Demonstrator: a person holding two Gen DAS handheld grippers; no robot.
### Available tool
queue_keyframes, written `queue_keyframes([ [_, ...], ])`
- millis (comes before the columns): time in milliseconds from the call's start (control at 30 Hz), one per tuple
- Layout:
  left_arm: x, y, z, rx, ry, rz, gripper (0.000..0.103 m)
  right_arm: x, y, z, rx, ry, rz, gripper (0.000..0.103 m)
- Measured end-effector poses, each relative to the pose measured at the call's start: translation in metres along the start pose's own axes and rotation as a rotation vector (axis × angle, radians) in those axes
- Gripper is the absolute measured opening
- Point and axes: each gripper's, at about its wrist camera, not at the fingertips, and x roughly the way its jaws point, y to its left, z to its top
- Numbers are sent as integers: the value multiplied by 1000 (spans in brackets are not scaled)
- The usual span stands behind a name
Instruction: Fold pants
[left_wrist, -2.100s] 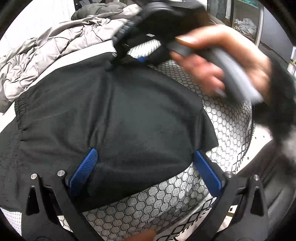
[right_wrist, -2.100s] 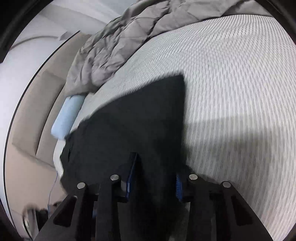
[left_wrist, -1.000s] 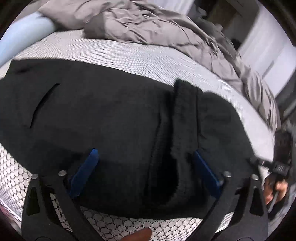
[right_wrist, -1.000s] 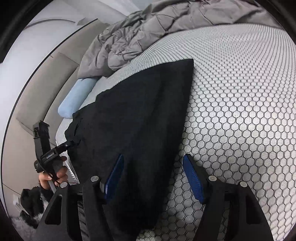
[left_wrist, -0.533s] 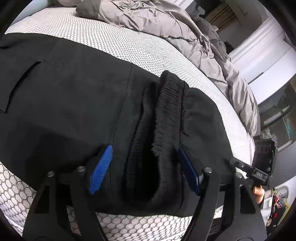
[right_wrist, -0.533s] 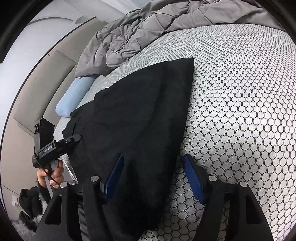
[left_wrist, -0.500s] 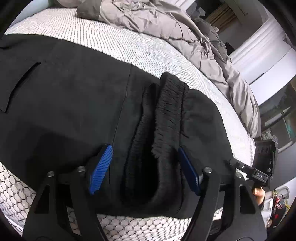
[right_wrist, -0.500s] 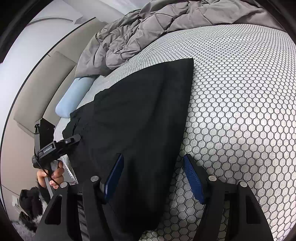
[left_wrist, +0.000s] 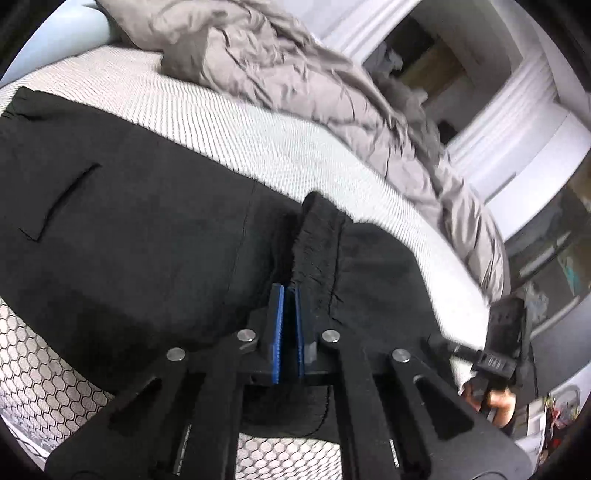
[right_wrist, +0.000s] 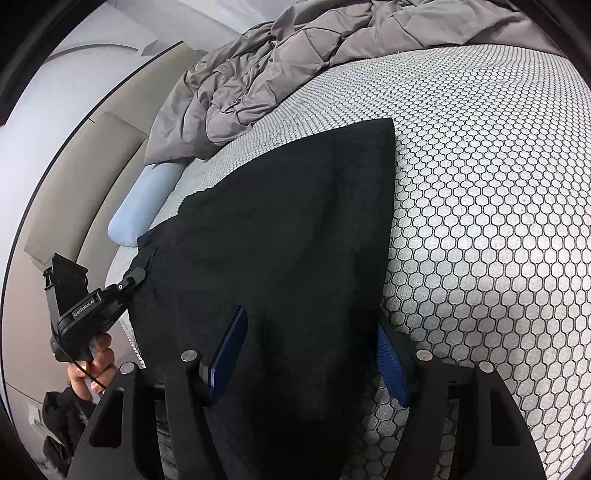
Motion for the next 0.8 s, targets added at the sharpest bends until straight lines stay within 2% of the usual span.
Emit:
queue_keyframes([
  [33,3,2,-2,12,37,15,6,-1,0,0,0,0,0,68],
  [100,16,9,-8,-1,126,44,31,0,-1,1,5,0,4,68],
  [133,22,12,-9,-18,154,37,33,0,-2,1,5,0,4,68],
  [200,26,17,-8,-58,160,-25,46,0,-3,2,4,2,4,68],
  [300,30,25,-6,-103,184,-106,55,1,-4,2,2,2,2,68],
  [400,38,30,-1,-144,201,-137,56,1,-3,2,-2,3,-2,68],
  [500,47,29,4,-143,213,-150,56,2,-2,3,-2,5,-6,68],
  [600,62,21,12,-135,229,-130,56,3,-2,3,-3,5,-10,68],
  [733,65,7,11,-75,217,-101,58,5,-3,4,2,7,-10,68],
  [767,64,4,11,-56,205,-91,55,5,-3,4,2,7,-9,68],
  [800,61,2,10,-54,189,-82,44,5,-3,5,3,6,-9,68],
])
